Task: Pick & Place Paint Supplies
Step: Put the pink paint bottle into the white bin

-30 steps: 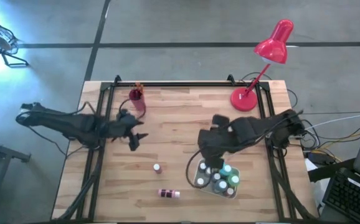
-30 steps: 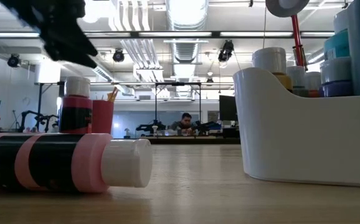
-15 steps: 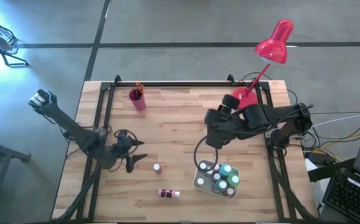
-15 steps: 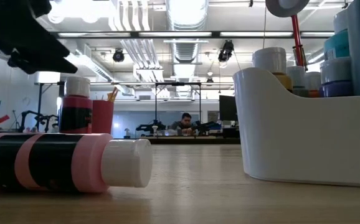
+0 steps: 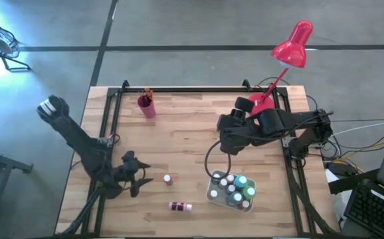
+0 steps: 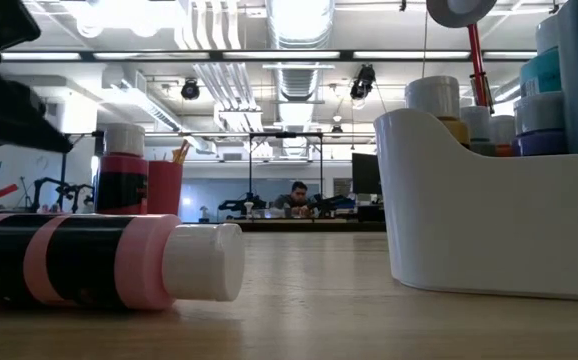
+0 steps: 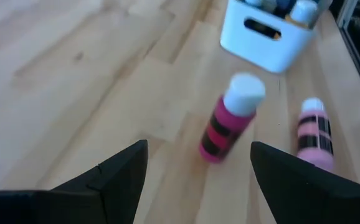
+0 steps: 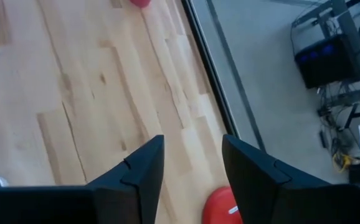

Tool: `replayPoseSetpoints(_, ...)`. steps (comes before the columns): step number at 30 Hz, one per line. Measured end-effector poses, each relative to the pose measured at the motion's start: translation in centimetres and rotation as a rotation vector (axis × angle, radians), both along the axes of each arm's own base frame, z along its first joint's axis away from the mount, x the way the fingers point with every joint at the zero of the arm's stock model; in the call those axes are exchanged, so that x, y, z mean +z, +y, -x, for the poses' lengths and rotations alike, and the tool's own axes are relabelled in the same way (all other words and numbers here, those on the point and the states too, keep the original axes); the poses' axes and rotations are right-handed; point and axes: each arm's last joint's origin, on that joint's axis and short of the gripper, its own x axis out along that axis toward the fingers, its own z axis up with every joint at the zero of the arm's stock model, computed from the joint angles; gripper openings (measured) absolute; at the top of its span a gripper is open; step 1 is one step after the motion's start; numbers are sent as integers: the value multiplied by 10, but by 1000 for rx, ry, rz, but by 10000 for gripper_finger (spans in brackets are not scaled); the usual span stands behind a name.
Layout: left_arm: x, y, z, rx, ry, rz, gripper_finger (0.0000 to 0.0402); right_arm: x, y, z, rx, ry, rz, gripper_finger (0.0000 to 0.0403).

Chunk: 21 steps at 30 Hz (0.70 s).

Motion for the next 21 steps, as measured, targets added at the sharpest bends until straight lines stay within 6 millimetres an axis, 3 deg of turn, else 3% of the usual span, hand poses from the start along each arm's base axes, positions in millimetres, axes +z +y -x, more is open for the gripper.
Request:
replayPoseSetpoints(12,-28,-19,-2,-76,137,33,289,0,-1,-1,-23,-25,-5,128)
replayPoseSetpoints(21,-51,-26,-10,-42,139,-63,289,1,-8,-3,-47,-30,-5,144)
